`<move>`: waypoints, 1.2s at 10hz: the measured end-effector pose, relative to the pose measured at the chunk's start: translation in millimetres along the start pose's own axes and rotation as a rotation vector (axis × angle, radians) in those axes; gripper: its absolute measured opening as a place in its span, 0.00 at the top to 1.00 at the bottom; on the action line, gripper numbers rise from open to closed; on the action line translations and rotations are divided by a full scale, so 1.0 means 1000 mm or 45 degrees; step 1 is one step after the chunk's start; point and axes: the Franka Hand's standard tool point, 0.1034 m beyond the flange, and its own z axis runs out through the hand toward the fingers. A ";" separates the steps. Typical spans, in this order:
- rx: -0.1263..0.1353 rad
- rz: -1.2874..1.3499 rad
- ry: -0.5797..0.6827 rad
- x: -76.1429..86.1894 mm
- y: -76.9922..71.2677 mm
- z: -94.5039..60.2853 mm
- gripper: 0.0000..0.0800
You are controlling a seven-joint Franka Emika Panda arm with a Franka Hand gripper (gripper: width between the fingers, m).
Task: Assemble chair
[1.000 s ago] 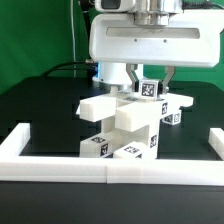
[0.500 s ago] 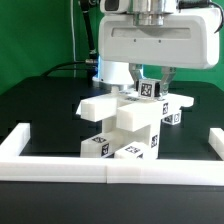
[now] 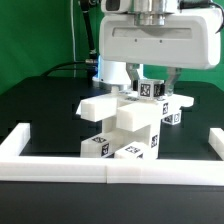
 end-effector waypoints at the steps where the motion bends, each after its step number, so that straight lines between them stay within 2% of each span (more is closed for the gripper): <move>1: 0.002 -0.123 0.001 0.001 0.001 -0.001 0.25; 3: 0.001 -0.285 0.001 0.001 0.001 -0.001 0.19; 6: -0.002 -0.676 0.007 0.003 0.003 -0.001 0.19; 12: -0.014 -1.196 0.005 0.005 0.006 -0.001 0.19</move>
Offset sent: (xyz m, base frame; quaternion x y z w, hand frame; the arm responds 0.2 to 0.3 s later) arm -0.0044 0.0002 0.0047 0.0128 -0.0030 -0.2189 0.9757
